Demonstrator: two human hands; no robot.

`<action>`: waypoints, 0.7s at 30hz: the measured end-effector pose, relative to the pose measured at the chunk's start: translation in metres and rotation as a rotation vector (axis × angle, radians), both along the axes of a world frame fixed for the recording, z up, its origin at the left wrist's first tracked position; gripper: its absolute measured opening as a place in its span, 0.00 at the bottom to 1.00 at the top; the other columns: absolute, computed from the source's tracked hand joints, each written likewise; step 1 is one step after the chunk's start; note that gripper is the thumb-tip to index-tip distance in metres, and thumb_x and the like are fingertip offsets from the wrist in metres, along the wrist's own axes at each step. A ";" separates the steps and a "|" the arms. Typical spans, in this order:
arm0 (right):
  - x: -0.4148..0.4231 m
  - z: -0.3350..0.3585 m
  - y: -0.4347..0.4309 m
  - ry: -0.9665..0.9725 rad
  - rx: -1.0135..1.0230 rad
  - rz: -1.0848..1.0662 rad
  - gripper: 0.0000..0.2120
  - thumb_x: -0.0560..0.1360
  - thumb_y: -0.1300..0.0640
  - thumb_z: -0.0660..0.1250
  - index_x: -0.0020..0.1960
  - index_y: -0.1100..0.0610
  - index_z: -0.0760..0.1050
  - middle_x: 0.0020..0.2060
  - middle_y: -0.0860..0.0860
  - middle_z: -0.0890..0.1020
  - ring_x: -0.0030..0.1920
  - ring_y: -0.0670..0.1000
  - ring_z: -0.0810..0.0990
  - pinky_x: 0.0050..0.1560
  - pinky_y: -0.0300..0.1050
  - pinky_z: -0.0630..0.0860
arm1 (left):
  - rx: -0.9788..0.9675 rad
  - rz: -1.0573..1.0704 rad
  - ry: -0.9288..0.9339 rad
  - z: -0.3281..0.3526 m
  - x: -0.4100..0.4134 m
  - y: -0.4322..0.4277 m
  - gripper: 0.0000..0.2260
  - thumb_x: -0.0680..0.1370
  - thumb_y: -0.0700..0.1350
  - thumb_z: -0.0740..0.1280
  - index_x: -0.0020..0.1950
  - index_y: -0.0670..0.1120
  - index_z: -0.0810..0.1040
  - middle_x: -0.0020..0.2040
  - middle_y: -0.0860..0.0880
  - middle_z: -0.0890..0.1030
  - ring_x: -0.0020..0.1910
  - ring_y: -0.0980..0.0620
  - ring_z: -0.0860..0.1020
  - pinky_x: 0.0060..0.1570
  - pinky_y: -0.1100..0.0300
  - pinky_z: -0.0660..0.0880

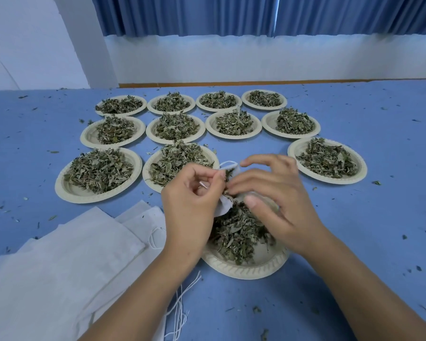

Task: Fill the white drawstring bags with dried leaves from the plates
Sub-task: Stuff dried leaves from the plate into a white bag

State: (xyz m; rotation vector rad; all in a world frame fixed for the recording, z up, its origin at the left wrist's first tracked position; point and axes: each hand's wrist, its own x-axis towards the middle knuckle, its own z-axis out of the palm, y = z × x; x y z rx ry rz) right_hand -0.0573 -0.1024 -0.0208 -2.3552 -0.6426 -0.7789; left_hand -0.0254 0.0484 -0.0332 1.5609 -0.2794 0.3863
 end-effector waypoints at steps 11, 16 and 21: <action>0.001 -0.002 -0.004 -0.152 0.175 -0.068 0.29 0.83 0.43 0.46 0.45 0.55 0.82 0.45 0.43 0.83 0.62 0.52 0.74 0.64 0.58 0.56 | -0.030 0.045 0.006 0.002 0.002 0.000 0.05 0.75 0.39 0.72 0.39 0.46 0.81 0.31 0.52 0.79 0.29 0.60 0.71 0.31 0.69 0.69; 0.001 -0.008 0.009 -0.023 -0.013 -0.022 0.24 0.82 0.45 0.47 0.49 0.52 0.80 0.46 0.40 0.82 0.67 0.50 0.70 0.67 0.56 0.53 | -0.019 -0.010 0.016 0.000 -0.001 -0.001 0.06 0.75 0.38 0.72 0.40 0.47 0.81 0.32 0.55 0.80 0.30 0.61 0.73 0.33 0.65 0.71; 0.004 -0.010 0.011 0.035 -0.085 -0.094 0.17 0.78 0.45 0.57 0.51 0.51 0.81 0.48 0.40 0.82 0.68 0.49 0.69 0.70 0.57 0.51 | -0.052 -0.068 0.050 -0.001 -0.008 -0.008 0.06 0.75 0.38 0.72 0.39 0.46 0.80 0.31 0.54 0.79 0.27 0.61 0.71 0.27 0.67 0.72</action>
